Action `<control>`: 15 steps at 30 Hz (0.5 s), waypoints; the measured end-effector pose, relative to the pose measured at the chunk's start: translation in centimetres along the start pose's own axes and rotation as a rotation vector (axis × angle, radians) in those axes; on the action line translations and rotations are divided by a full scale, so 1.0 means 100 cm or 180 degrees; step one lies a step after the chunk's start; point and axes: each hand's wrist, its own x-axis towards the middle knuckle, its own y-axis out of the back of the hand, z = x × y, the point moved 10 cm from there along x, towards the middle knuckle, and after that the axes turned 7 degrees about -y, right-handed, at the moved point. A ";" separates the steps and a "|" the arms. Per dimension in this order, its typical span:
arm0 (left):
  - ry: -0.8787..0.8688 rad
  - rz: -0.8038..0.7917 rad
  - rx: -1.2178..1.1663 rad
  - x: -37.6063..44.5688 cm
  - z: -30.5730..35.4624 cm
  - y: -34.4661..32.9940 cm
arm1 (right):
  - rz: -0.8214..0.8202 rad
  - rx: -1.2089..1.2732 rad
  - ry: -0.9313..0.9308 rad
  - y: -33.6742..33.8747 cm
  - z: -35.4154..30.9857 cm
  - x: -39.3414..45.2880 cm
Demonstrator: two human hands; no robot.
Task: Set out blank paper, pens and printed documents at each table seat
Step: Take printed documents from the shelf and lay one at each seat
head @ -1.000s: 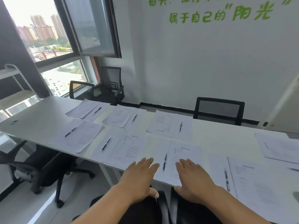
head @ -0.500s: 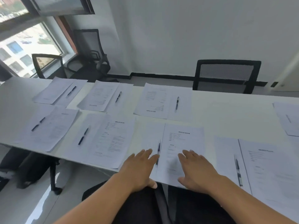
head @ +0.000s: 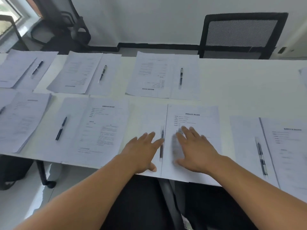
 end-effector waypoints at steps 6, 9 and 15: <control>-0.0075 0.0029 0.0027 0.021 -0.007 -0.020 | 0.0006 -0.0069 0.0026 -0.012 -0.008 0.015; -0.0078 0.0082 0.0033 0.027 -0.008 -0.019 | -0.0038 -0.0019 0.0057 -0.018 -0.008 0.019; -0.0093 0.0194 0.0077 0.027 -0.011 -0.017 | -0.0134 0.0008 0.0067 -0.029 -0.004 0.019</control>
